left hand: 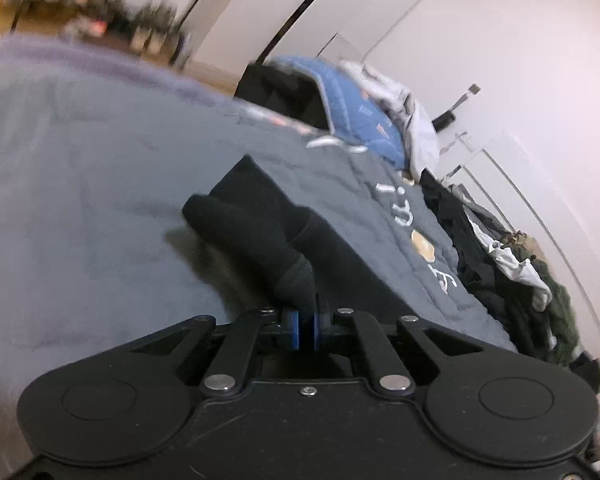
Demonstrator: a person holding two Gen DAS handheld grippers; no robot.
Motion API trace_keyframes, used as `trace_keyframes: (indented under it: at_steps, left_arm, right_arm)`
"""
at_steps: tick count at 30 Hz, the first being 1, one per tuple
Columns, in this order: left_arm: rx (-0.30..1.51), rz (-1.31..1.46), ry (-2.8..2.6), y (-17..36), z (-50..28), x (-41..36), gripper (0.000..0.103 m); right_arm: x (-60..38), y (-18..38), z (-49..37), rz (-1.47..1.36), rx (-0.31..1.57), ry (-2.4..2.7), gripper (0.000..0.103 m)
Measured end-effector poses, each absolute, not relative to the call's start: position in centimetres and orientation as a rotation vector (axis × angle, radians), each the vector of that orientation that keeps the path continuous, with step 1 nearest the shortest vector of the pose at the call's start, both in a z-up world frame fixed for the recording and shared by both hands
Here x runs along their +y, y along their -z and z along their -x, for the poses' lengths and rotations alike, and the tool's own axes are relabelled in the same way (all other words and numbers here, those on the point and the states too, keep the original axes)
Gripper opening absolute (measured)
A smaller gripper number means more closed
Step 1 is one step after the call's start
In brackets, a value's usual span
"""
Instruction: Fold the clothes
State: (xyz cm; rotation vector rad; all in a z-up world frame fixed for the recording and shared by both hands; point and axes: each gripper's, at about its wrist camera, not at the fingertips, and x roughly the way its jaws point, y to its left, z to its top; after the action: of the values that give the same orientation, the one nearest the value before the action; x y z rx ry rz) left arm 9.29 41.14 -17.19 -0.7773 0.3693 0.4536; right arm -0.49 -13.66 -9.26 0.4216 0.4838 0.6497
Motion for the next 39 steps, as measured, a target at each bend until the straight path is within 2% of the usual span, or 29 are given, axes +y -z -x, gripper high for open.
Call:
trace_keyframes:
  at_steps: [3,7,12,15,17,19,22,23,27,32,39]
  left_arm:
    - [0.306,0.769,-0.4,15.2,-9.4,39.8,0.006]
    - [0.25,0.627,-0.188,10.6,-9.9,33.6,0.006]
    - [0.244,0.381,0.179,6.3,-8.6,19.7,0.006]
    - [0.32,0.212,0.353,7.0,-7.2,10.9,0.007]
    - [0.387,0.146,0.408,8.5,-5.9,7.7,0.015]
    - [0.453,0.079,0.463,10.0,-4.6,4.5,0.036]
    - [0.553,-0.023,0.543,12.4,-2.6,-0.3,0.056]
    - [0.576,-0.055,0.564,12.9,-1.9,-1.5,0.057]
    - [0.556,-0.027,0.514,12.9,0.3,0.0,0.064]
    - [0.537,0.133,0.422,12.4,0.1,3.2,0.065]
    - [0.552,0.198,0.391,12.2,-1.4,5.3,0.066]
  right_arm:
    - [-14.3,9.3,0.4,-0.427,0.483,-0.624,0.053]
    - [-15.6,9.4,0.0,-0.453,0.465,-0.58,0.054]
    - [-17.8,8.9,-0.2,-0.483,0.443,-0.53,0.054]
    - [-19.8,8.9,-0.3,-0.528,0.437,-0.505,0.055]
    - [-21.3,9.3,-0.5,-0.568,0.449,-0.49,0.056]
    - [-22.9,10.2,-0.9,-0.61,0.485,-0.47,0.059]
    - [-24.9,11.9,-1.4,-0.668,0.546,-0.421,0.059]
    - [-25.4,12.3,-1.5,-0.678,0.565,-0.404,0.06]
    - [-26.4,13.8,-2.0,-0.685,0.626,-0.352,0.06]
    - [-27.0,17.1,-3.2,-0.91,0.712,-0.404,0.06]
    - [-24.8,20.0,-4.2,-0.872,0.784,-0.356,0.06]
